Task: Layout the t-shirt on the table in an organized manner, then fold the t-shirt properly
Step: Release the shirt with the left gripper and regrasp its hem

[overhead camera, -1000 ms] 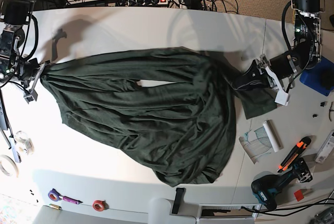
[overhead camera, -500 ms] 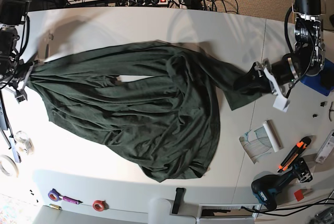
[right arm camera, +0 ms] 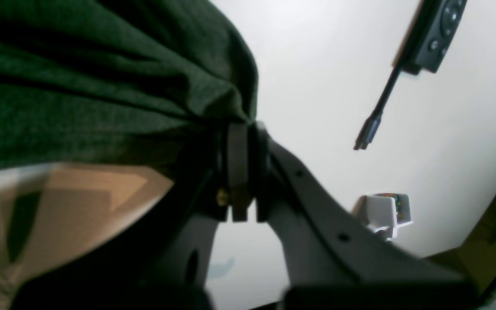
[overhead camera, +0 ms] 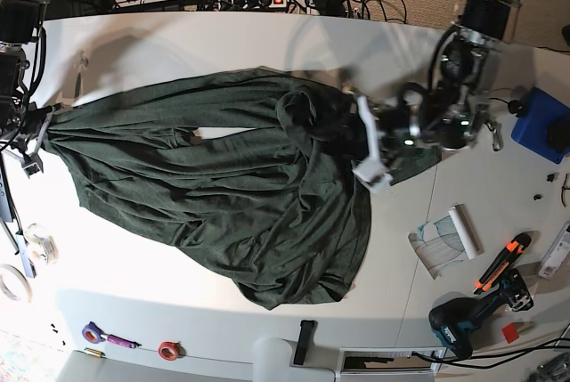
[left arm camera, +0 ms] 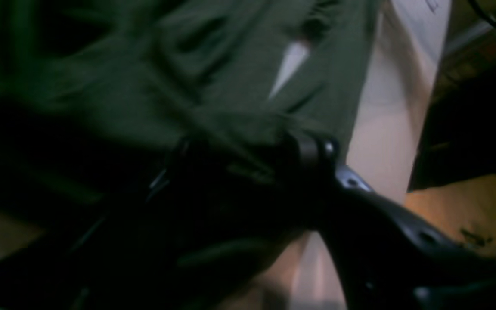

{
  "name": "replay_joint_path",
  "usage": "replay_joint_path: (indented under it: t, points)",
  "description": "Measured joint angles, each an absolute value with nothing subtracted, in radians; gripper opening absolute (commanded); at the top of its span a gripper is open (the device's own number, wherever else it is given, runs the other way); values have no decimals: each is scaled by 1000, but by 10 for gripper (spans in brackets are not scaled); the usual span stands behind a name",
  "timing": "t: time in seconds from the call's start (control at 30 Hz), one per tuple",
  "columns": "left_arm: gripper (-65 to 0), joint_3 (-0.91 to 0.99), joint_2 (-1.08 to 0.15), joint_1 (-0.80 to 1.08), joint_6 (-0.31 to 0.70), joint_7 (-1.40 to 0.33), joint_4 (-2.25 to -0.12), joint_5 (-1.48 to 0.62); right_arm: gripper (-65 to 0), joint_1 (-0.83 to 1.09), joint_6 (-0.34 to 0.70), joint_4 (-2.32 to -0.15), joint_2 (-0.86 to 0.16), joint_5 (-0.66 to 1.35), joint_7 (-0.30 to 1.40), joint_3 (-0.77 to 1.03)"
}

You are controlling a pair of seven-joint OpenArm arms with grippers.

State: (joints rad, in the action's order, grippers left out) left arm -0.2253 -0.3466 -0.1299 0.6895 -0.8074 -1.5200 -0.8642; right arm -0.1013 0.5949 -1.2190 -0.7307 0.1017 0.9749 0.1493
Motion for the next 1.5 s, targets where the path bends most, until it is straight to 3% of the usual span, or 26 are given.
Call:
replay_joint_path:
  t: [0.1,0.37,0.43,0.53,0.83,0.93,1.13,1.3,1.5]
  points:
    - [-284,-307,-324,-154,689,-809,-1520,-740,-650,-102,595,-1219,-731,102,974,149]
    - [-300,-440,-321,-176,665,-729,-1519,-716,-650,-99,595,-1219,-731,178,975,149]
    - [-401,-429,-309,-179,656,-720,-1519,-683,-650,-99,595,-1219,-731,177,975,149]
    - [-650,-429,-304,-181,662,-712,-1519,-661,-650,-99,595,-1219,-731,177,976,149]
    - [-650,-424,-305,-258,649,-711,-1519,-561,-650,-99,595,-1219,-731,177,976,149]
    - [-650,-385,-307,-313,599,-703,-1519,-540,-650,-99,595,-1218,-731,177,976,149]
    - [-650,-252,-316,-370,593,-706,-1519,-407,-650,-99,595,-1218,-731,177,975,149]
    - [-650,-172,-406,-368,574,-708,-1519,-468,-650,-100,595,-1218,-731,168,976,149]
    - [-650,-165,-545,-342,573,-708,-1519,-511,-650,-99,516,-1218,-731,128,975,149]
